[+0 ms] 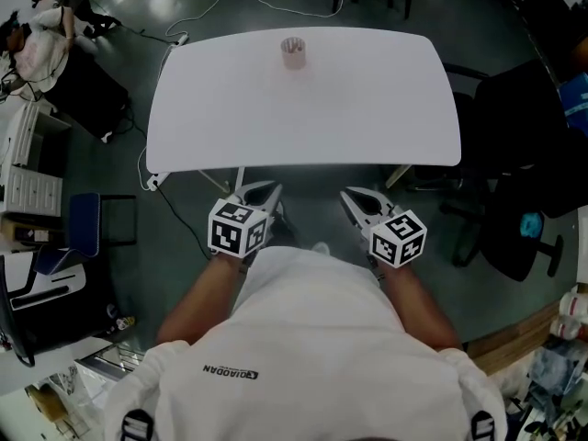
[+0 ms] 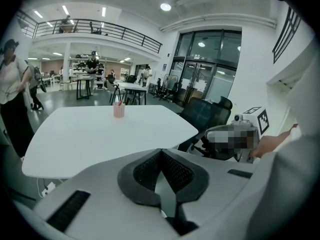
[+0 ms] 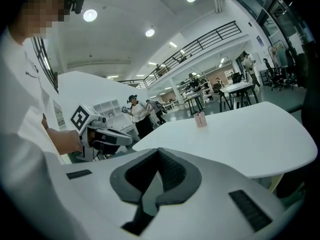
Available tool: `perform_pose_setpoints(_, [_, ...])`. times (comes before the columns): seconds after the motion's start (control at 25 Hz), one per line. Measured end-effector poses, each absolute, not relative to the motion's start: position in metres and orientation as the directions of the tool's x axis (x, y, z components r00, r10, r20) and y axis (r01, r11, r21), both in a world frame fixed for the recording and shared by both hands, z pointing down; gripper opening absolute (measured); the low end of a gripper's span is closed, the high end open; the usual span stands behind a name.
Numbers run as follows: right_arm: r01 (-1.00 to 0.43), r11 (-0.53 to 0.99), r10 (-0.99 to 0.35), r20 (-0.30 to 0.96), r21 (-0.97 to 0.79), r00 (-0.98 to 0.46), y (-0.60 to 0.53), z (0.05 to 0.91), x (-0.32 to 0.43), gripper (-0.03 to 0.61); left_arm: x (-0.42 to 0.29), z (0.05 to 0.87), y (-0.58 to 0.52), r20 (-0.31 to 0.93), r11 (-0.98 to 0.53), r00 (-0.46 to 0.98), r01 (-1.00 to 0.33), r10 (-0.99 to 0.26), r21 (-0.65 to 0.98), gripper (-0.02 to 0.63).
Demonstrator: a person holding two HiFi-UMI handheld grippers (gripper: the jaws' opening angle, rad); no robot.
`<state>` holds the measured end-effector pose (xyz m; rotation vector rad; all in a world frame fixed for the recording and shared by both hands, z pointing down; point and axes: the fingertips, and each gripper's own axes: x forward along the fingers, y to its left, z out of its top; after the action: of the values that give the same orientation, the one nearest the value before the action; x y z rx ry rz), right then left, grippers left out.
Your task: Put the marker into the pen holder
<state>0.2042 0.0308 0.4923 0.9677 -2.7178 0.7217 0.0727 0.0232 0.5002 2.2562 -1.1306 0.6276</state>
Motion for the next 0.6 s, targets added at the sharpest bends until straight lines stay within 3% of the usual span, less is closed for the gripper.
perform_pose_setpoints(0.6, [-0.643,0.665,-0.573,0.293,-0.38,-0.766,0.031,0.489,0.211,0.018,0.082,0.495,0.026,0.607,-0.537,0.55,-0.812,-0.573,0.228,0.026])
